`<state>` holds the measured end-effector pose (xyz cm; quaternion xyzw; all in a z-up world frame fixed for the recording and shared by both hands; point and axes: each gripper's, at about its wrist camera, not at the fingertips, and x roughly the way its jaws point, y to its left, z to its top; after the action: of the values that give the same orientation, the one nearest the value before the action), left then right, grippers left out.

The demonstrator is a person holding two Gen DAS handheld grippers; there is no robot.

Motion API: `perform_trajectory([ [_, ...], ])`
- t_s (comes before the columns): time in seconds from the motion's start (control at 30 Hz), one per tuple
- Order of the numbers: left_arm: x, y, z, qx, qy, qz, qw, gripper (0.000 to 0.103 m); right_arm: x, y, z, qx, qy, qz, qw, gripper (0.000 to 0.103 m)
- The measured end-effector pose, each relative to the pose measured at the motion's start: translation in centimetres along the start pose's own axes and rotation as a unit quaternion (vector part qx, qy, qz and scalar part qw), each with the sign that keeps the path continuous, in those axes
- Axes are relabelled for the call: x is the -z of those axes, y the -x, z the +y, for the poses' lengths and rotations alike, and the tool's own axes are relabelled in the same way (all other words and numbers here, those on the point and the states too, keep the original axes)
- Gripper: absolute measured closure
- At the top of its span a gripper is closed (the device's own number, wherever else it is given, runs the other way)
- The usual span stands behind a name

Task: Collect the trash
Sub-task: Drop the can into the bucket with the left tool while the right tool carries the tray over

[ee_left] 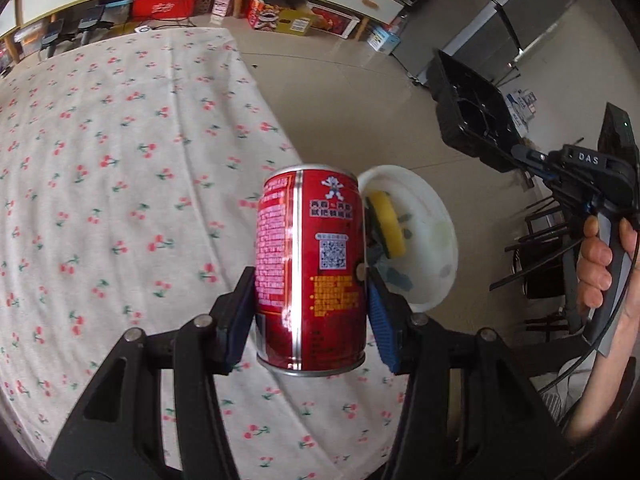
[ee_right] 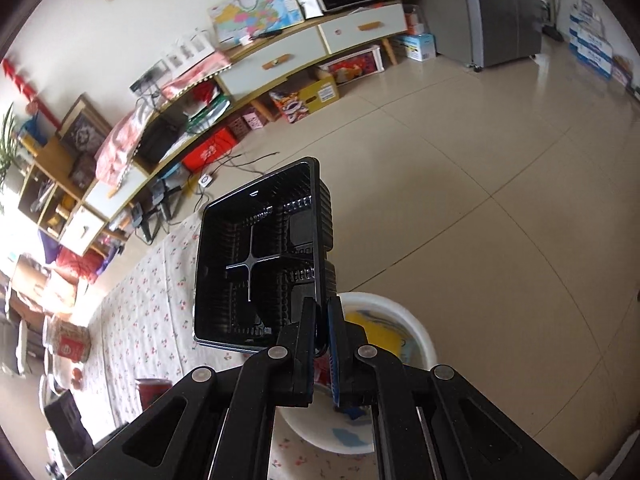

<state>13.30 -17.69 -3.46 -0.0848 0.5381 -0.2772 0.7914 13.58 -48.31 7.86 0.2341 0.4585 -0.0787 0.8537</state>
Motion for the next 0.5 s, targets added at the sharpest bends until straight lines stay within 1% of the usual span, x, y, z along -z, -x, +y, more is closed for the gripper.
perform_trajectory([
  [0.1, -0.2, -2.6, -4.4, 0.030, -0.037, 0.023, 0.9986, 0.049, -0.1, 0.4, -1.6, -0.004, -0.021, -0.004, 1.000, 0.097],
  [0.2, -0.5, -5.6, -7.9, 0.041, -0.069, 0.047, 0.9957, 0.049, -0.1, 0.5, -2.4, -0.011, -0.033, -0.005, 0.999, 0.097],
  [0.27, -0.8, -7.3, -9.6, 0.045, -0.086, 0.058, 0.9936, 0.049, -0.1, 0.8, -3.0, -0.015, -0.043, -0.008, 0.999, 0.097],
  [0.37, -1.3, -9.0, -11.8, 0.047, -0.125, 0.061, 0.9892, 0.049, 0.0, 1.4, -4.2, -0.016, -0.062, -0.018, 0.998, 0.097],
  [0.43, -1.6, -10.3, -12.9, 0.054, -0.148, 0.068, 0.9852, 0.049, -0.1, 1.8, -5.2, -0.018, -0.077, -0.024, 0.997, 0.097],
  [0.47, -1.6, -11.0, -13.1, 0.054, -0.159, 0.078, 0.9826, 0.049, -0.2, 1.9, -5.6, -0.020, -0.081, -0.026, 0.996, 0.097],
  [0.5, -1.7, -11.6, -13.2, 0.041, -0.165, 0.084, 0.9819, 0.049, -0.3, 2.0, -6.0, -0.020, -0.085, -0.026, 0.996, 0.097],
])
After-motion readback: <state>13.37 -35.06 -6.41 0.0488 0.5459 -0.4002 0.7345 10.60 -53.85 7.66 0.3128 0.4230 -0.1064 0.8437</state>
